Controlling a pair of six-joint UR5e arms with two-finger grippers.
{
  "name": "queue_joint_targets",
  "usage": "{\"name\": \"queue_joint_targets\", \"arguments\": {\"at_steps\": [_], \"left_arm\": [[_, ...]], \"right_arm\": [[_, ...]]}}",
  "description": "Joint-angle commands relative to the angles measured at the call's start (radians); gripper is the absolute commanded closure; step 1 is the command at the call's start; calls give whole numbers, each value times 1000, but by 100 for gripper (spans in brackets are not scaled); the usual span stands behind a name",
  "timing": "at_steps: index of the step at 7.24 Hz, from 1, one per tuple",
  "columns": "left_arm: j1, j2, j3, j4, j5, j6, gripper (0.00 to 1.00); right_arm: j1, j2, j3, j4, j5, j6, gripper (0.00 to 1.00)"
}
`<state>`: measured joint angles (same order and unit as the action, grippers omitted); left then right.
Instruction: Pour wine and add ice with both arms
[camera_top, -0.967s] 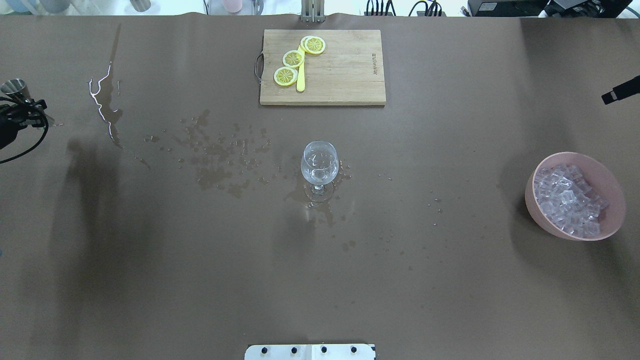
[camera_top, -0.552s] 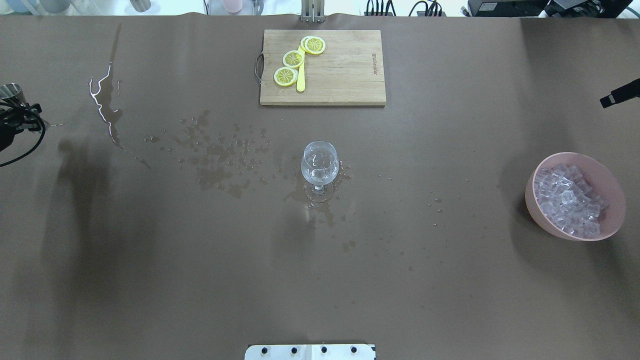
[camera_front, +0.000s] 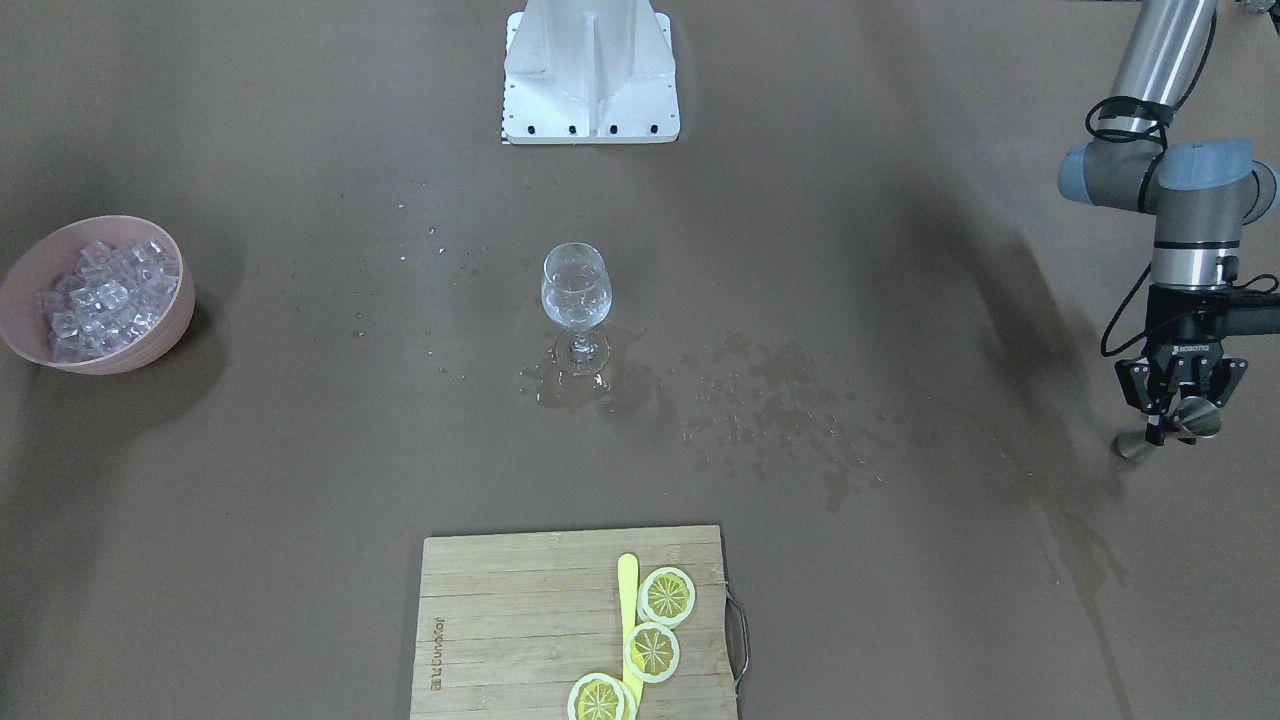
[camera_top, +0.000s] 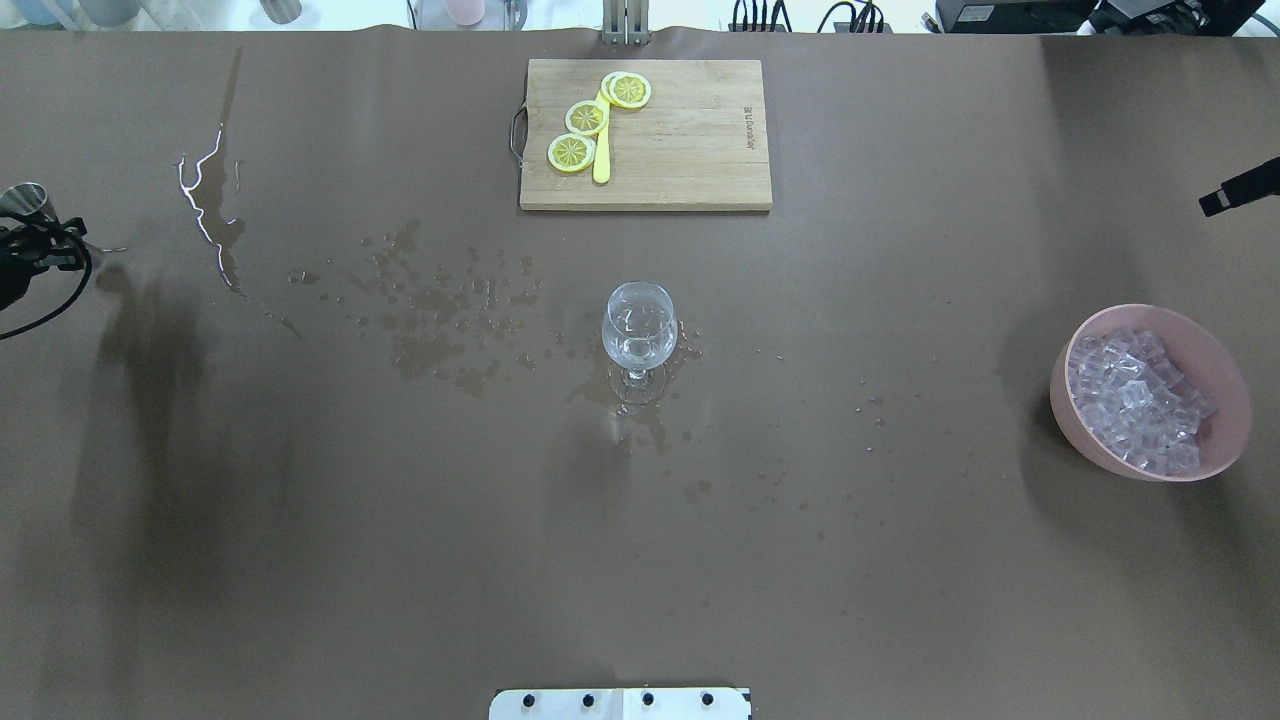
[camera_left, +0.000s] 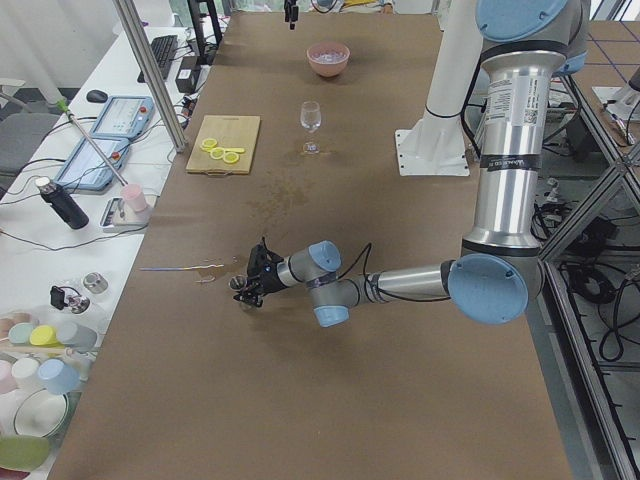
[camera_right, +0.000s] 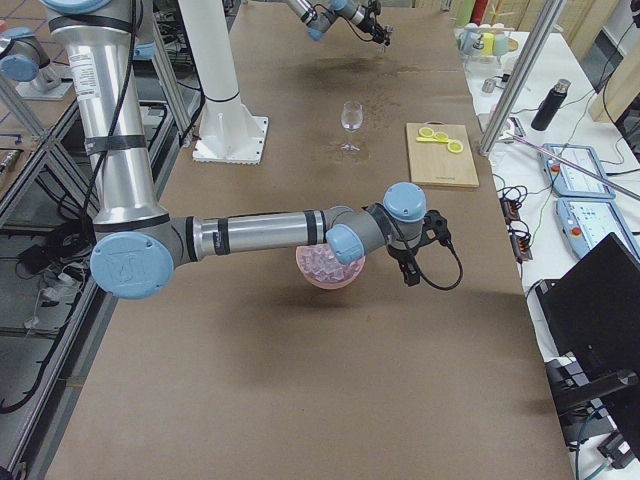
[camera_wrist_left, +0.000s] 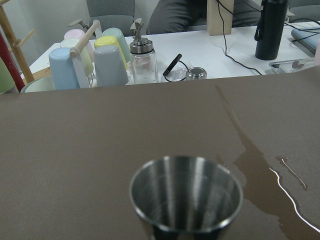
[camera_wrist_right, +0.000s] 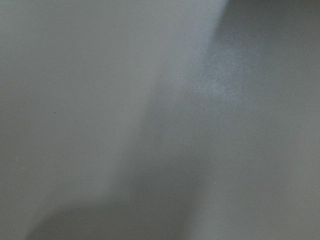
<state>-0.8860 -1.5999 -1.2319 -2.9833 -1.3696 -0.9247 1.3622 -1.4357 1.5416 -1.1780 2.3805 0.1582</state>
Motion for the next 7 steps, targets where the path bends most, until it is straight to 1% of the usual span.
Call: {"name": "queue_joint_targets", "arguments": {"at_steps": [1, 2, 3, 4, 5, 6, 7], "left_arm": [[1, 2, 6, 0, -9, 0, 21], [1, 2, 8, 0, -11, 3, 1], [1, 12, 9, -3, -41, 9, 1], [-1, 43, -6, -13, -116, 10, 1], [-5, 81, -50, -26, -208, 10, 1], [-17, 141, -105, -31, -306, 10, 1], [-86, 176, -138, -29, -453, 12, 1]], "right_arm": [[0, 0, 2, 0, 2, 1, 0], [0, 0, 5, 0, 2, 1, 0], [0, 0, 9, 1, 2, 12, 0], [0, 0, 20, 1, 3, 38, 0], [0, 0, 26, 1, 0, 38, 0], [0, 1, 43, 1, -7, 38, 0], [-6, 8, 45, 1, -15, 53, 0]]}}
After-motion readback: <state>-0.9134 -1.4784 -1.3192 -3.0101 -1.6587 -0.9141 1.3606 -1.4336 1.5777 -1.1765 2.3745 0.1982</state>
